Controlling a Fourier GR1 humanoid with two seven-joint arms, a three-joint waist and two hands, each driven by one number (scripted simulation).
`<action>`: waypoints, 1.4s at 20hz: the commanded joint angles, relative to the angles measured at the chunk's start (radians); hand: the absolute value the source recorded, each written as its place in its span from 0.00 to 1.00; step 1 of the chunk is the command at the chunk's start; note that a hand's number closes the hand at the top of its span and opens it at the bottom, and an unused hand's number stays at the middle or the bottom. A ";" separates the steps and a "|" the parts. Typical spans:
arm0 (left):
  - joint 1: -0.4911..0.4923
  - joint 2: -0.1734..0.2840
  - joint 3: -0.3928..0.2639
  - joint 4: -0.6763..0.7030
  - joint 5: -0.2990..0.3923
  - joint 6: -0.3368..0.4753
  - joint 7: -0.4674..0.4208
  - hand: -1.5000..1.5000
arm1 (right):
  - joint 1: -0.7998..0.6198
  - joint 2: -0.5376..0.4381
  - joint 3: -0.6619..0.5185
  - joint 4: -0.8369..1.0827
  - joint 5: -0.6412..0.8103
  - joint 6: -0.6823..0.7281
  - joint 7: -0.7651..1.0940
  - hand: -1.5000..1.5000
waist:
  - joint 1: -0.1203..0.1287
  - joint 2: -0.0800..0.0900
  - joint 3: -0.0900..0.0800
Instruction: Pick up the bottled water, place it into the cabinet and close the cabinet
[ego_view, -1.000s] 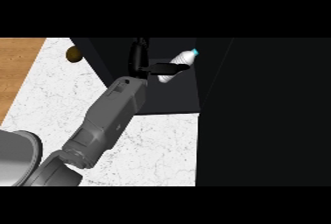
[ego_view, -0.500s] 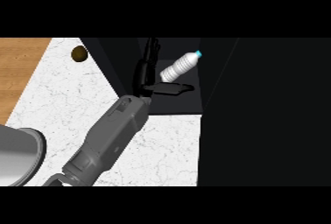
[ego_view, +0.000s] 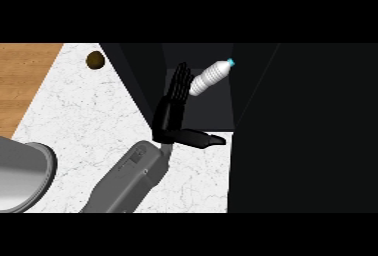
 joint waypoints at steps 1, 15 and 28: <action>0.149 0.009 -0.067 -0.190 -0.030 0.003 0.001 0.00 | -0.041 0.001 0.004 -0.109 0.022 -0.047 0.100 0.00 | 0.011 0.005 0.000; 0.522 0.275 -0.092 -0.642 -0.007 -0.022 0.114 0.00 | 0.012 -0.251 0.087 -0.140 0.169 0.200 0.028 1.00 | 0.010 -0.002 -0.001; 0.746 0.442 0.114 -0.815 0.176 -0.151 0.102 0.00 | -0.066 -0.371 0.323 -0.200 0.284 0.269 0.072 1.00 | 0.018 -0.003 -0.007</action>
